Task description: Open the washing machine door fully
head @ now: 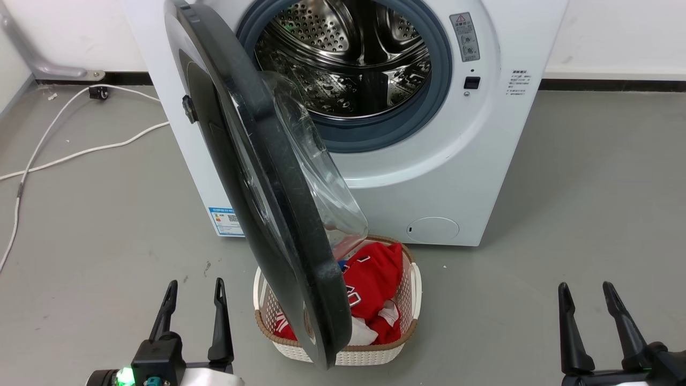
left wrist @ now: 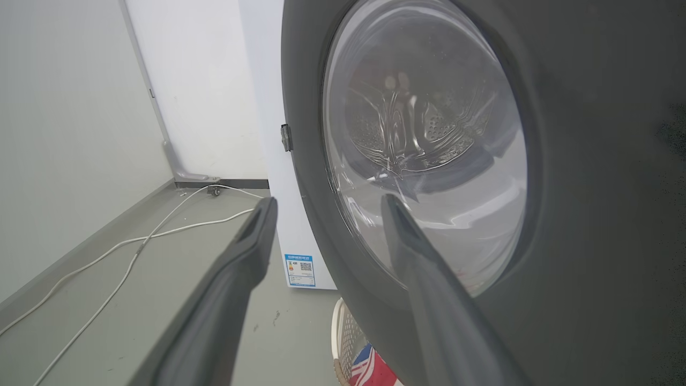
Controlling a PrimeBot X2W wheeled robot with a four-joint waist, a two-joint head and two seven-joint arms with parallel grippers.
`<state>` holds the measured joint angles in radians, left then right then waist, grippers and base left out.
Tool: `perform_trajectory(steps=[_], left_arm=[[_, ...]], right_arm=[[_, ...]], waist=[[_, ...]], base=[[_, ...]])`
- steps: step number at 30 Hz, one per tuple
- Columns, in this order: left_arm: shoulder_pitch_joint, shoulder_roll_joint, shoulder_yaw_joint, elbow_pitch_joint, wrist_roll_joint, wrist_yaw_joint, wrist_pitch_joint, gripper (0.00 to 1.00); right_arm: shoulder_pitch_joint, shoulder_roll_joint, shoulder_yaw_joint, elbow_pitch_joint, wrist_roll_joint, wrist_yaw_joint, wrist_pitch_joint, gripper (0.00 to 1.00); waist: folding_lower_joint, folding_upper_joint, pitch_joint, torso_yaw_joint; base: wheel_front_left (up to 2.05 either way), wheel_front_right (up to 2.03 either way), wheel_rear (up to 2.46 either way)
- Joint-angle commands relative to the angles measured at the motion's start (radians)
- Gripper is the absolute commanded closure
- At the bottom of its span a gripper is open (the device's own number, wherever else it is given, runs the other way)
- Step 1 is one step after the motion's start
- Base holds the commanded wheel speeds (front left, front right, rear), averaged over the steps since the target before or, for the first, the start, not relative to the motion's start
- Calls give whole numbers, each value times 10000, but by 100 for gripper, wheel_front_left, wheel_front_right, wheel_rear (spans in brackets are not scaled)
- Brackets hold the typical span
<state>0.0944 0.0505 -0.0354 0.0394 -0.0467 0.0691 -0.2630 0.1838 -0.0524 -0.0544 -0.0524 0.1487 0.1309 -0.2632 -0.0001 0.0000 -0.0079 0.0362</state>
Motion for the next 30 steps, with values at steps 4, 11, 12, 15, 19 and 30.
perform_trajectory(steps=[4, 11, 12, 15, 19, 30], left_arm=[[49, 0, 47, -9, -112, 69, -27, 0], [36, 0, 90, 35, -293, -47, -27, 100], [-5, 0, 143, 24, -339, -48, -27, 100], [-305, 2, 436, -193, -411, -43, -27, 100], [-707, 46, 830, -880, -281, 2, -27, 100], [-2215, 405, 450, -3299, 538, -219, -26, 100]], right_arm=[[36, 36, 45, 70, 58, -2, -21, 0], [14, 37, 113, 178, 13, -2, -21, 0], [9, 38, 119, 192, 18, -2, -21, 0], [-17, 36, 122, 227, 63, -2, -21, 0], [-40, 37, 104, 243, 69, -2, -21, 0], [-61, 36, 136, 254, 98, -2, -21, 0]], waist=[[1, 0, -12, 0], [1, 0, -64, 24], [1, 0, -72, 27], [1, 0, -87, 49], [1, 0, -114, 79], [1, 0, -138, 55]], base=[[0, 0, 0], [0, 0, 0], [0, 0, 0], [0, 0, 0], [0, 0, 0], [0, 0, 0]])
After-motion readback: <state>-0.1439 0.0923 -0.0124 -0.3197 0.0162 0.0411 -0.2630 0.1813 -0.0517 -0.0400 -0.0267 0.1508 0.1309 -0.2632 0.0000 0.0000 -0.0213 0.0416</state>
